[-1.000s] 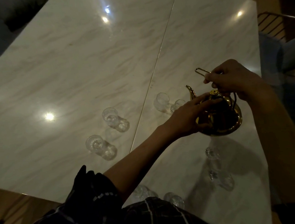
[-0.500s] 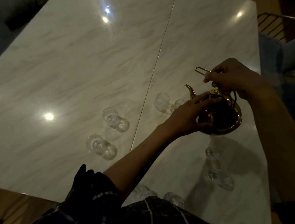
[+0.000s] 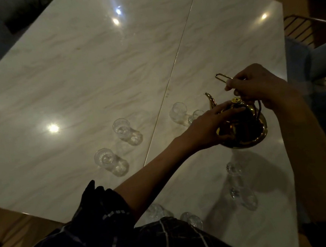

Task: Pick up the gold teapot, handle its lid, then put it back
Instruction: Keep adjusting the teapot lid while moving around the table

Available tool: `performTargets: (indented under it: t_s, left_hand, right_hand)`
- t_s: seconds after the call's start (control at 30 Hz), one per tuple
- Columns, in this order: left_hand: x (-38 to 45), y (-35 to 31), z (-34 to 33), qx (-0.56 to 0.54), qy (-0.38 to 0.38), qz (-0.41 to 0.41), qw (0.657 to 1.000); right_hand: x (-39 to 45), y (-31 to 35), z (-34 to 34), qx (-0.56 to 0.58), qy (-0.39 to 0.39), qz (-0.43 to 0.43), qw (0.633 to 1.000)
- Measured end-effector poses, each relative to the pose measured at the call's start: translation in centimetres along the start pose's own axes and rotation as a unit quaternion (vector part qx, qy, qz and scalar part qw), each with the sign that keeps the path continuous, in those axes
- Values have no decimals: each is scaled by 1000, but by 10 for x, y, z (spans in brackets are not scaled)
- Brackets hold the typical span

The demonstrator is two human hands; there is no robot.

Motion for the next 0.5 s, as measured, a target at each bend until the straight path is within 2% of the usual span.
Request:
performTargets:
  t_s: [0.5]
  left_hand:
    - [0,2,-2,-5,-6,-9,1000]
  right_hand:
    - [-1,0,-2,7,4,-1,1000]
Point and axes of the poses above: each hand's wrist, its own x-axis towards the middle knuckle, its own z-axis out of the back of the hand, y = z × x, the point moved 2 cm from there along x, towards the middle knuckle, and after that the axes turned 1 degree about -x, right-handed, at the moved point
